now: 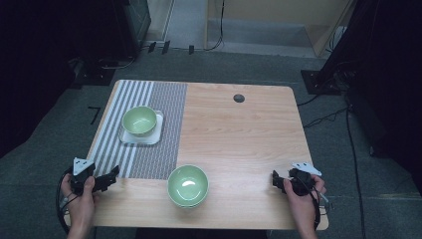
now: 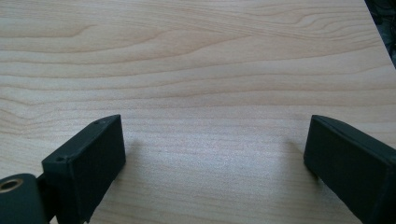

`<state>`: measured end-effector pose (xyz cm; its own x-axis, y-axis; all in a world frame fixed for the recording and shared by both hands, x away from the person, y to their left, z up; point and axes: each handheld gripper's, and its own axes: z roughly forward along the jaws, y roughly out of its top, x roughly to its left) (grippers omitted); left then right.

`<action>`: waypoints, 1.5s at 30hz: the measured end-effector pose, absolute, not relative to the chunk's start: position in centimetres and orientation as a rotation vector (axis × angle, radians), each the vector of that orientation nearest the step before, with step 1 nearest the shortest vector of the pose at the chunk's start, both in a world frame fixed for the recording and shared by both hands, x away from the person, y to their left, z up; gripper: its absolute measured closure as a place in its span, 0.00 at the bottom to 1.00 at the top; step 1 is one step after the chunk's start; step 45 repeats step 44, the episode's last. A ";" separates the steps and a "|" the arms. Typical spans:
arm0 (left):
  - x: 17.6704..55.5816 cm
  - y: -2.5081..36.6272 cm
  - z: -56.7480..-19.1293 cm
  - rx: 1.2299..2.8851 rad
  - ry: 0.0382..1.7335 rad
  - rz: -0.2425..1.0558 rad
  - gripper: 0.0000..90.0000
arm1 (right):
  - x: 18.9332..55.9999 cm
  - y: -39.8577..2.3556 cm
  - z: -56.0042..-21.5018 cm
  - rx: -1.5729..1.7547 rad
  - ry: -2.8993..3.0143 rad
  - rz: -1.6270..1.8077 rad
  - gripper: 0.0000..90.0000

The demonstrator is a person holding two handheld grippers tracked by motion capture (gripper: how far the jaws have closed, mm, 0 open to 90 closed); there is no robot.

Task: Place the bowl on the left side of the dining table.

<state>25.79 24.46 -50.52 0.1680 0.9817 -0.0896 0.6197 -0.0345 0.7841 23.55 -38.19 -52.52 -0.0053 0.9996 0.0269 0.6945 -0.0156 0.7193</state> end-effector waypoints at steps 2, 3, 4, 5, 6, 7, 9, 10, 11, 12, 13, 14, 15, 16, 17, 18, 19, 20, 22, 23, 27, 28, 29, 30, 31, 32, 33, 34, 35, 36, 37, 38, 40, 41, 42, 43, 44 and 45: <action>25.6 24.7 -50.6 1.738 1.536 0.647 0.12 | 23.5 -38.2 -52.5 1.762 1.752 0.772 0.05; 25.5 24.8 -50.7 1.741 1.538 0.649 0.12 | 23.6 -38.2 -52.5 1.762 1.752 0.771 0.05; 25.4 24.9 -50.8 1.742 1.542 0.648 0.12 | 23.6 -38.2 -52.5 1.762 1.752 0.771 0.05; 25.3 25.0 -50.9 1.742 1.546 0.647 0.12 | 23.6 -38.2 -52.5 1.762 1.752 0.771 0.05; 25.2 25.2 -51.0 1.743 1.549 0.647 0.12 | 23.6 -38.2 -52.5 1.762 1.752 0.772 0.05; 25.2 25.3 -51.1 1.747 1.552 0.649 0.12 | 23.6 -38.2 -52.5 1.762 1.752 0.771 0.05; 24.9 25.6 -51.2 1.748 1.561 0.649 0.12 | 23.6 -38.2 -52.5 1.762 1.752 0.771 0.05; 24.9 25.7 -51.2 1.746 1.562 0.650 0.12 | 23.6 -38.2 -52.5 1.762 1.752 0.771 0.05; 24.8 25.8 -51.3 1.747 1.563 0.651 0.12 | 23.6 -38.2 -52.5 1.762 1.752 0.771 0.05; 24.7 25.9 -51.3 1.751 1.565 0.656 0.12 | 23.6 -38.2 -52.5 1.762 1.752 0.772 0.05; 24.6 26.0 -51.3 1.753 1.567 0.660 0.12 | 23.6 -38.2 -52.5 1.762 1.752 0.771 0.05; 24.6 26.1 -51.3 1.755 1.571 0.661 0.12 | 23.6 -38.2 -52.5 1.762 1.752 0.771 0.05; 24.5 26.1 -51.4 1.757 1.573 0.661 0.12 | 23.6 -38.2 -52.5 1.762 1.752 0.772 0.05; 24.4 26.2 -51.4 1.765 1.573 0.662 0.12 | 23.6 -38.2 -52.5 1.762 1.752 0.772 0.05; 24.3 26.2 -51.5 1.769 1.575 0.661 0.12 | 23.6 -38.2 -52.5 1.761 1.752 0.771 0.05; 24.2 26.3 -51.5 1.774 1.575 0.661 0.12 | 23.6 -38.2 -52.5 1.761 1.752 0.771 0.05; 24.2 26.3 -51.6 1.784 1.574 0.658 0.12 | 23.6 -38.2 -52.5 1.761 1.752 0.772 0.05; 24.1 26.2 -51.7 1.790 1.573 0.655 0.12 | 23.6 -38.2 -52.5 1.762 1.752 0.771 0.05; 24.2 26.2 -51.7 1.805 1.578 0.648 0.12 | 23.6 -38.2 -52.5 1.762 1.753 0.771 0.05; 24.2 26.2 -51.7 1.807 1.580 0.647 0.12 | 23.6 -38.2 -52.5 1.762 1.752 0.772 0.05; 24.2 26.0 -51.8 1.818 1.582 0.661 0.12 | 23.6 -38.2 -52.5 1.761 1.753 0.771 0.05; 24.2 26.0 -51.8 1.827 1.582 0.666 0.12 | 23.6 -38.2 -52.5 1.761 1.753 0.771 0.05; 24.2 25.9 -51.8 1.830 1.583 0.672 0.12 | 23.6 -38.2 -52.5 1.762 1.753 0.772 0.05; 24.2 25.8 -51.8 1.842 1.583 0.683 0.12 | 23.6 -38.2 -52.5 1.762 1.753 0.771 0.05; 24.2 25.7 -51.8 1.848 1.581 0.685 0.12 | 23.6 -38.2 -52.5 1.762 1.752 0.772 0.05; 24.2 25.7 -51.8 1.848 1.581 0.685 0.12 | 23.6 -38.2 -52.5 1.762 1.752 0.772 0.05; 24.2 25.7 -51.8 1.848 1.581 0.685 0.12 | 23.6 -38.2 -52.5 1.761 1.753 0.771 0.05; 24.2 25.7 -51.8 1.848 1.581 0.685 0.12 | 23.6 -38.2 -52.5 1.761 1.753 0.771 0.05; 24.2 25.7 -51.8 1.848 1.581 0.685 0.12 | 23.6 -38.2 -52.5 1.760 1.754 0.772 0.05; 24.2 25.7 -51.8 1.848 1.581 0.685 0.12 | 23.6 -38.2 -52.5 1.759 1.755 0.772 0.05; 24.2 25.7 -51.8 1.848 1.581 0.685 0.12 | 23.6 -38.2 -52.5 1.760 1.755 0.772 0.05; 24.2 25.7 -51.8 1.848 1.581 0.685 0.12 | 23.5 -38.2 -52.5 1.759 1.757 0.772 0.05; 24.2 25.7 -51.8 1.847 1.581 0.685 0.12 | 23.5 -38.2 -52.5 1.759 1.757 0.772 0.05; 24.3 25.7 -51.8 1.844 1.587 0.688 0.12 | 23.5 -38.2 -52.5 1.758 1.757 0.772 0.05; 24.3 25.6 -51.8 1.844 1.588 0.688 0.12 | 23.6 -38.2 -52.5 1.759 1.756 0.772 0.05; 24.4 25.6 -51.8 1.845 1.585 0.687 0.12 | 23.6 -38.2 -52.5 1.759 1.757 0.772 0.05; 24.4 25.6 -51.8 1.845 1.583 0.686 0.12 | 23.6 -38.2 -52.5 1.759 1.757 0.772 0.05; 24.4 25.6 -51.8 1.845 1.583 0.686 0.12 | 23.6 -38.2 -52.5 1.759 1.757 0.772 0.05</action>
